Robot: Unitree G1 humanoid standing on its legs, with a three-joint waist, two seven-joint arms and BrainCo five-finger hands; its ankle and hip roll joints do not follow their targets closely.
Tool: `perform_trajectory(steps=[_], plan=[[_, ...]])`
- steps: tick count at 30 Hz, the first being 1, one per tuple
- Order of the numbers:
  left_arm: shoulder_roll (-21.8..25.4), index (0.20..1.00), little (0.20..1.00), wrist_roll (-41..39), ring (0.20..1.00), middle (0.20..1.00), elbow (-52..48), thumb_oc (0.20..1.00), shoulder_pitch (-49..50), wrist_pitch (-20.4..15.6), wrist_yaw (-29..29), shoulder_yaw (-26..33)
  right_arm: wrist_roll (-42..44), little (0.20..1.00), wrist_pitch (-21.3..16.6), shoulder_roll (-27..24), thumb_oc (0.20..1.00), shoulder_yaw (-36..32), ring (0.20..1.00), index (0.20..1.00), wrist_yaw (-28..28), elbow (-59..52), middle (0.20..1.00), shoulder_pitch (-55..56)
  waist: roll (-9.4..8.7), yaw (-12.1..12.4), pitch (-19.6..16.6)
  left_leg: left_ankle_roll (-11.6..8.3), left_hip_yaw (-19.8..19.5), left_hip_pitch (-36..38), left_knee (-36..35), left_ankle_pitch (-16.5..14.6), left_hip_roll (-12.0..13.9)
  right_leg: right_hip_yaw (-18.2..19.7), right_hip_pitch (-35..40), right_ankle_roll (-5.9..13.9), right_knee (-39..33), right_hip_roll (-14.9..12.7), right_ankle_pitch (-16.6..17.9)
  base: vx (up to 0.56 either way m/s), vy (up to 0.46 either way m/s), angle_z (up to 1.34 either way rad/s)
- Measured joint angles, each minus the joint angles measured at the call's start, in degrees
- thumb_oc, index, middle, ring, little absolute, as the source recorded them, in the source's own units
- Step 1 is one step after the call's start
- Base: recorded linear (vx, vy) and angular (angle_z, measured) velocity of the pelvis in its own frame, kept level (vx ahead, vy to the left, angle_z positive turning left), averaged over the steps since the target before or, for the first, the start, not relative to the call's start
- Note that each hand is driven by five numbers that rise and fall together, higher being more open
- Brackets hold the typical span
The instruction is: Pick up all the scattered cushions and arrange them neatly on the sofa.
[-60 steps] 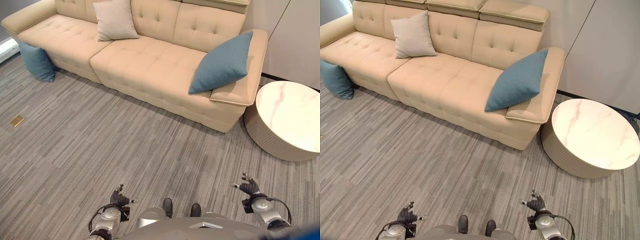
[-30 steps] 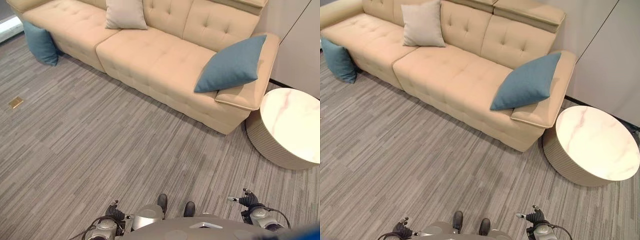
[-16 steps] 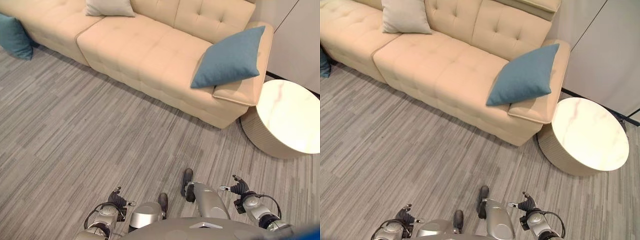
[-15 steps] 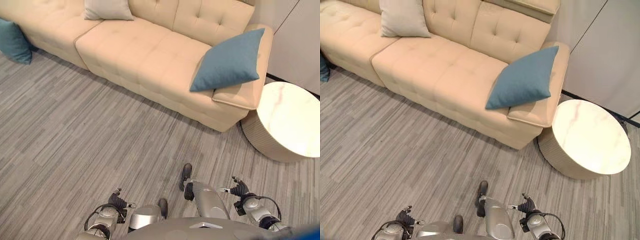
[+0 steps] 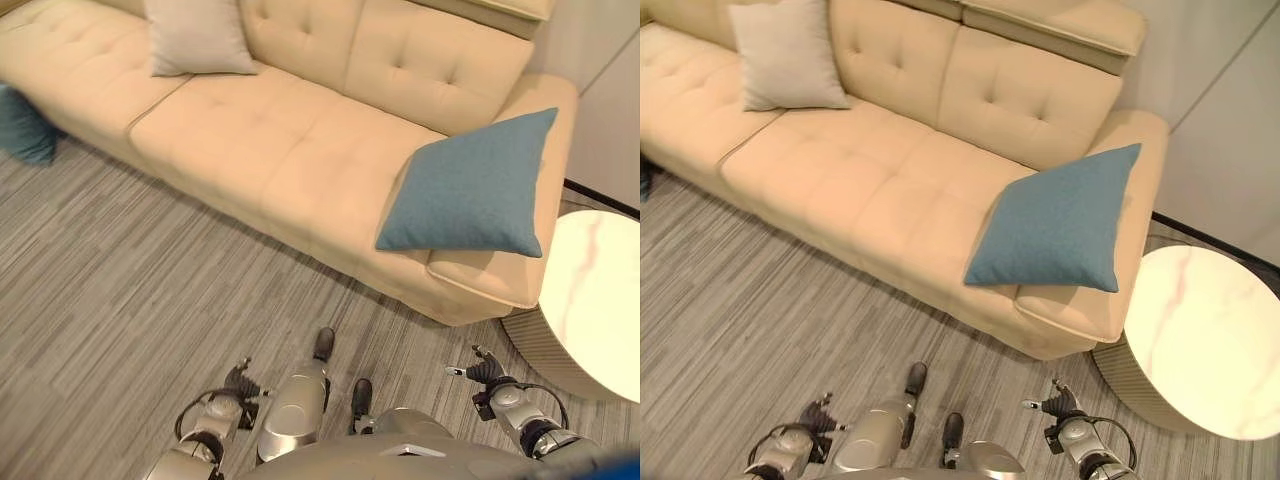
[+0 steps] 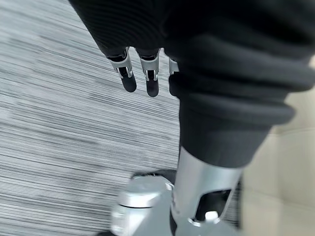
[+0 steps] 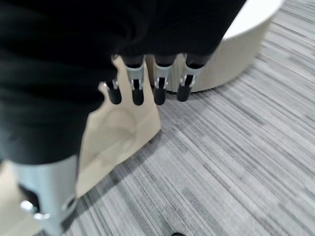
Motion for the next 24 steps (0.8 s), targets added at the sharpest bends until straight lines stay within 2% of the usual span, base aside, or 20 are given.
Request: perform_trajectory(steps=[2, 4, 5, 6, 7, 8, 10, 12, 13, 14, 15, 16, 17, 18, 19, 20, 21, 22, 23, 24], plan=[[-0.17, 1.0, 1.0, 0.02, 1.0, 1.0, 0.59, 1.0, 0.14, 0.07, -0.23, -0.36, -0.01, 1.0, 0.32, 0.98, 1.0, -0.66, 1.0, 1.0, 0.12, 0.01, 1.0, 1.83, 0.34, -0.08, -0.49, 0.57, 0.93, 3.69, -2.85, 0.28, 0.0, -0.2, -3.05, 3.46, 9.72, -1.34, -4.46, 0.08, 0.177, -0.43], [0.84, 1.0, 1.0, 0.0, 1.0, 1.0, 0.6, 1.0, -2.06, 0.17, -0.28, -0.68, -0.13, 1.0, 0.33, 1.49, 1.0, 0.53, 1.0, 1.0, 0.18, -0.65, 1.0, 1.77, -0.28, 0.62, -0.95, 2.23, 2.41, 4.93, -3.33, -1.24, -1.82, -0.26, -10.34, 6.68, 24.99, -4.54, -9.15, 0.09, 0.206, -0.55], [1.71, 1.0, 1.0, -0.03, 1.0, 1.0, 0.18, 1.0, -3.54, 0.45, -0.26, -0.57, -0.33, 1.0, 0.44, 2.35, 1.0, 0.75, 1.0, 1.0, 0.27, -0.81, 1.0, 1.18, -0.3, 0.94, -0.51, 4.5, 4.57, 6.25, -2.75, -2.14, -2.28, -0.83, -16.21, 8.66, 36.74, -6.84, -10.34, 0.14, 0.154, -0.73], [1.94, 1.0, 1.0, -0.04, 1.0, 1.0, 0.45, 1.0, -3.32, 0.66, -0.26, -0.18, -0.44, 1.0, 0.37, 2.64, 1.0, 0.82, 1.0, 1.0, 0.34, -2.64, 1.0, 1.04, 0.09, 0.81, -0.21, 5.16, 6.44, 8.14, -2.3, -4.31, -2.61, -2.77, -21.12, 10.02, 43.1, -9.92, -9.67, 0.18, 0.073, -0.78], [1.91, 1.0, 1.0, -0.04, 1.0, 1.0, 0.53, 1.0, -2.77, 0.69, -0.27, -0.02, -0.48, 1.0, 0.32, 2.66, 1.0, 0.87, 1.0, 1.0, 0.37, -3.55, 1.0, 0.82, 0.36, 0.69, -0.26, 5.02, 7.21, 8.71, -2.23, -5.3, -2.78, -4.18, -23.37, 10.6, 44.08, -11.45, -9.24, 0.17, 0.005, -0.59], [1.72, 1.0, 1.0, -0.05, 1.0, 1.0, 0.48, 1.0, -2.06, 0.6, -0.25, 0.0, -0.5, 1.0, 0.48, 2.69, 1.0, 0.77, 1.0, 1.0, 0.41, -3.33, 1.0, 1.18, 0.41, 0.78, -0.4, 4.82, 8.35, 10.26, -3.39, -5.44, -2.83, -7.18, -24.06, 9.88, 39.79, -13.04, -8.69, 0.14, -0.024, -0.61], [1.67, 1.0, 1.0, -0.08, 1.0, 1.0, 0.59, 1.0, -0.65, 0.97, -0.35, 0.01, -0.51, 1.0, 0.63, 2.69, 1.0, 0.65, 1.0, 1.0, 0.5, -3.31, 1.0, 0.98, -0.91, 1.75, -1.15, 4.55, 11.65, 11.34, -5.01, -5.87, -3.11, -16.17, -24.38, 9.09, 23.38, -15.12, -4.01, 0.22, -0.053, -0.73], [1.76, 1.0, 1.0, -0.08, 1.0, 1.0, 0.47, 1.0, -0.31, 1.05, -0.38, 0.39, -0.54, 1.0, 1.04, 2.62, 1.0, 0.5, 1.0, 1.0, 0.51, -3.37, 1.0, 1.18, -1.87, 2.3, -1.66, 3.49, 13.54, 12.25, -5.2, -7.54, -2.81, -22.54, -23.58, 9.07, 16.64, -15.57, 0.31, 0.24, -0.148, -0.5], [1.74, 1.0, 1.0, -0.04, 1.0, 1.0, -0.05, 1.0, -0.65, 1.01, -0.32, 0.39, -0.53, 1.0, 1.09, 2.55, 1.0, 0.47, 1.0, 1.0, 0.53, -3.53, 1.0, 1.51, -1.79, 1.94, -2.16, 3.29, 12.31, 13.23, -5.13, -7.85, -2.12, -19.61, -22.19, 8.85, 15.4, -13.01, 0.85, 0.22, -0.2, 0.02], [1.46, 1.0, 1.0, -0.03, 1.0, 1.0, -0.02, 1.0, -1.36, 0.93, -0.33, 0.37, -0.52, 1.0, 1.1, 2.56, 1.0, 0.45, 1.0, 1.0, 0.51, -3.52, 1.0, 2.29, -1.59, 0.71, -2.62, 1.66, 10.89, 13.32, -4.37, -8.77, -0.81, -16.85, -20.32, 7.99, 14.96, -9.89, 0.93, 0.22, -0.232, 0.68], [1.37, 1.0, 1.0, -0.02, 1.0, 1.0, -0.12, 1.0, -2.37, 0.78, -0.36, -0.04, -0.5, 1.0, 1.11, 2.76, 1.0, 0.47, 1.0, 1.0, 0.59, -3.51, 1.0, 3.79, -1.54, 0.73, -2.68, -0.48, 10.57, 12.87, -0.55, -10.04, -0.1, -15.97, -16.19, 4.46, 10.35, -6.79, 1.94, 0.08, -0.161, 0.91], [0.94, 1.0, 1.0, -0.01, 1.0, 1.0, -0.79, 1.0, -2.38, 0.62, -0.37, 0.02, -0.39, 1.0, 1.05, 2.71, 1.0, -0.88, 1.0, 1.0, 0.55, -3.41, 1.0, 4.68, -3.03, 0.76, -3.33, -3.58, 10.94, 9.55, 8.83, -11.99, -0.75, -15.63, -13.16, 0.21, 6.4, -6.42, 3.91, 0.04, -0.121, 0.64], [0.33, 1.0, 1.0, -0.03, 1.0, 1.0, -1.6, 1.0, -2.27, 0.63, -0.41, -0.06, -0.34, 1.0, 0.75, 2.48, 1.0, -1.75, 1.0, 1.0, 0.38, -3.11, 1.0, 4.49, -3.62, 1.33, -3.71, -4.17, 11.45, 2.59, 23.35, -12.07, -1.03, -15.1, -11.16, -1.05, 3.57, -6.78, 4.61, 0.01, -0.038, -0.01], [-0.3, 1.0, 1.0, -0.53, 1.0, 1.0, -1.74, 1.0, -2.59, 0.35, 0.17, 0.45, -0.2, 1.0, 0.33, 1.72, 1.0, -1.55, 1.0, 1.0, 0.13, -2.21, 1.0, 3.29, -3.09, 2.73, -3.29, -5.3, 11.76, -4.71, 36.79, -12.17, 0.29, -13.88, -9.06, -3.67, 1.65, -5.5, 5.8, 0.04, -0.007, -0.42], [-0.19, 1.0, 1.0, -0.49, 1.0, 1.0, -1.72, 1.0, -2.49, 0.34, -0.15, 0.3, 0.04, 1.0, 0.31, 1.33, 1.0, -1.06, 1.0, 1.0, 0.09, -2.13, 1.0, 2.75, -2.3, 3.19, -3.42, -5.34, 10.71, -7.27, 38.65, -12.75, 1.03, -13.21, -8.62, -3.8, 1.17, -4.58, 5.82, 0.07, 0.023, -0.78], [-0.01, 1.0, 1.0, -0.55, 1.0, 1.0, -1.69, 1.0, -2.78, 0.69, -0.31, 0.05, 0.2, 1.0, 0.16, 1.25, 1.0, -0.33, 1.0, 1.0, 0.11, -1.94, 1.0, 0.74, -1.91, 2.81, -2.09, -5.38, 7.07, -10.86, 30.24, -13.1, 2.28, -12.03, -7.71, -4.72, 0.06, -3.3, 4.95, 0.12, 0.087, -0.56], [0.18, 1.0, 1.0, -0.61, 1.0, 1.0, -1.68, 1.0, -2.99, 0.76, -0.02, 0.34, 0.22, 1.0, 0.13, 1.26, 1.0, -0.09, 1.0, 1.0, 0.07, -1.88, 1.0, 0.1, -1.94, 2.35, -1.55, -5.38, 6.12, -10.98, 23.88, -11.95, 2.89, -12.02, -7.19, -4.56, -0.19, -3.1, 5.03, 0.14, 0.158, -0.39], [1.15, 1.0, 1.0, -0.6, 1.0, 1.0, -1.69, 1.0, -3.58, 0.85, 0.02, 0.26, 0.22, 1.0, 0.14, 1.21, 1.0, 0.58, 1.0, 1.0, 0.02, -1.24, 1.0, -0.41, -2.79, 1.79, -0.69, -5.96, 4.93, -9.96, 13.9, -9.33, 4.0, -11.11, -5.78, -3.32, -0.87, -2.73, 4.33, 0.13, 0.19, -0.23], [1.63, 1.0, 1.0, -0.6, 1.0, 1.0, -1.68, 1.0, -4.12, 0.87, -0.01, 0.01, 0.21, 1.0, 0.21, 1.22, 1.0, 0.6, 1.0, 1.0, 0.01, -0.43, 1.0, -0.49, -2.89, 1.72, -0.13, -6.22, 3.43, -7.88, 6.57, -6.66, 4.63, -10.17, -4.7, -2.31, -0.86, -1.96, 3.69, 0.08, 0.186, -0.4], [1.78, 1.0, 1.0, -0.61, 1.0, 1.0, -1.7, 1.0, -4.19, 0.86, 0.0, 0.03, 0.21, 1.0, 0.3, 1.23, 1.0, 0.55, 1.0, 1.0, 0.0, 0.2, 1.0, -0.6, -2.94, 2.08, 0.12, -5.95, 2.12, -6.01, 3.3, -5.13, 5.31, -9.32, -4.09, -1.92, -0.86, -1.66, 3.41, 0.07, 0.175, -0.68]])
